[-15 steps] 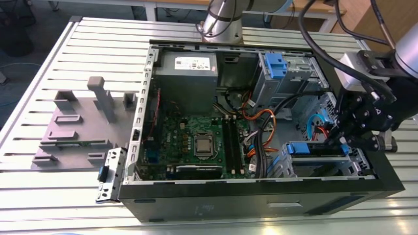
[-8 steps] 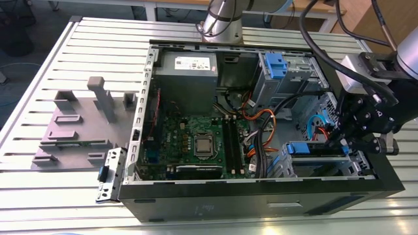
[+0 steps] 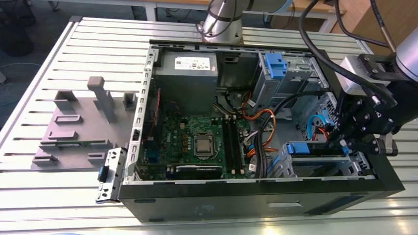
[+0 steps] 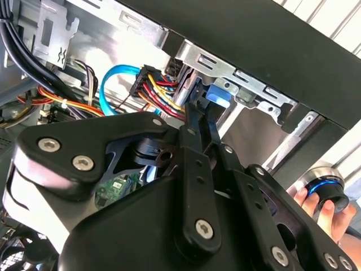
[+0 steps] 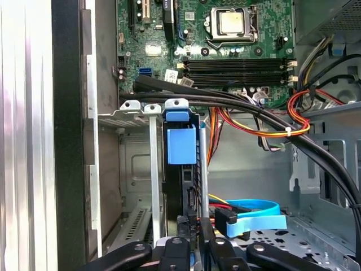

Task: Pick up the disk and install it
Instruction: 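Insert the first disk wire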

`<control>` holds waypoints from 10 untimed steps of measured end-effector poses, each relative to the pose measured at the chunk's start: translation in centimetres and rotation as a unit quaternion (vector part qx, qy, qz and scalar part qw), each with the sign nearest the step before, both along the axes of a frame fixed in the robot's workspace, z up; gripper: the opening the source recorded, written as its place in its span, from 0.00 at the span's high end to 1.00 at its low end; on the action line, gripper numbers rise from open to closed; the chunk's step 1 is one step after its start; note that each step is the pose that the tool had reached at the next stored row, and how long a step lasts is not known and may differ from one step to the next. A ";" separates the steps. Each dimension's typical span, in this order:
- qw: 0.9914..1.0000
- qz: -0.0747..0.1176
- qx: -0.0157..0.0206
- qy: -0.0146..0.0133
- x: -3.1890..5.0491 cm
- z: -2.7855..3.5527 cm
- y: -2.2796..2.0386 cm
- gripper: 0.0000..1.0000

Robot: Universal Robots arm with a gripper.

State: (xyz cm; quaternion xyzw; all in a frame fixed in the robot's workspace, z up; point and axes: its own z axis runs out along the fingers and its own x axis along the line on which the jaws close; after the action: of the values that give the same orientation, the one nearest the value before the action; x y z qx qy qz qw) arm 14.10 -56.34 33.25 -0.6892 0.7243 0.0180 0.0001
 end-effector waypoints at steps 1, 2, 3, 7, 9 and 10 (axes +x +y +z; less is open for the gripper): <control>1.000 0.000 0.000 0.000 0.00 -0.06 0.00 0.81; 1.000 0.000 0.000 0.000 0.00 -0.12 0.00 0.81; 1.000 0.000 0.000 0.000 0.00 -0.16 0.00 0.81; 1.000 0.000 0.000 0.000 -0.01 -0.24 0.00 0.81; 1.000 0.000 0.000 0.000 -0.01 -0.33 -0.01 0.81; 1.000 0.000 0.000 0.000 -0.01 -0.37 -0.02 0.81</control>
State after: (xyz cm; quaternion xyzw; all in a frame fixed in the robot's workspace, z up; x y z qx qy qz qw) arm 14.09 -56.36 32.87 -0.6892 0.7243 0.0179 -0.0001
